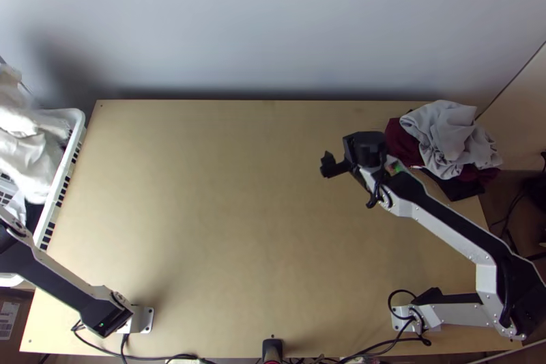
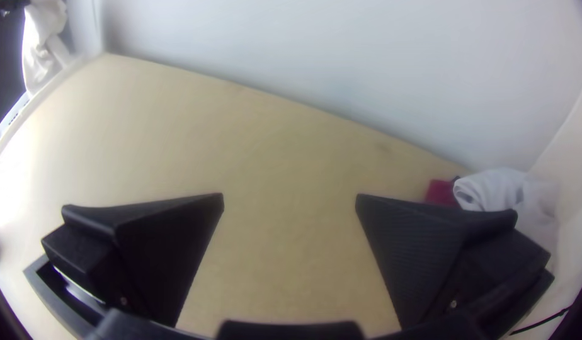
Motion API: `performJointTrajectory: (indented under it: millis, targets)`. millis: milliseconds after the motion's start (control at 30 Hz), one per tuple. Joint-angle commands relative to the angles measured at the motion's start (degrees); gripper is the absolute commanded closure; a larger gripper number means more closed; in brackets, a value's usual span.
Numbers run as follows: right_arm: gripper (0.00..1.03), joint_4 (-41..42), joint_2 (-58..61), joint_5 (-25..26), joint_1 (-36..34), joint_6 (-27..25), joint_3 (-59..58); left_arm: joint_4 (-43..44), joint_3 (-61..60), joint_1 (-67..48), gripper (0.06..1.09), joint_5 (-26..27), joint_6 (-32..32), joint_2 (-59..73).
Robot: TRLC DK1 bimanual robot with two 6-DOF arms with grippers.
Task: Fold the t-shirt
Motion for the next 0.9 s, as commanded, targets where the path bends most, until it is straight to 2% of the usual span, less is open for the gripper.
performJointTrajectory:
  millis: [0,67,333,433,500,867]
  targets:
    - [0.05,8.6,0.3,0.0,3.5,1.6,-8.2,-4.0,0.0,-5.6,1.05,2.1,-6.5,-8.2]
    - [0.05,11.0,0.3,0.0,3.6,1.7,-9.7,-6.1,0.0,-8.9,1.05,2.1,-7.9,-9.9]
    - [0.05,11.8,0.4,0.0,4.3,3.7,-11.6,-13.7,-0.1,-25.8,1.05,1.9,-13.3,-14.8]
    - [0.07,12.5,0.3,0.0,5.8,4.4,-12.8,-13.3,-0.2,-31.3,1.05,0.2,-15.7,-14.4]
    - [0.07,13.4,0.3,-0.1,6.1,4.4,-13.8,-11.7,-0.1,-36.6,1.05,-3.1,-17.2,-14.2]
    - [0.07,17.1,0.4,-0.1,5.9,4.7,-16.1,-8.0,-0.1,-60.2,1.05,-9.7,-22.4,-15.1]
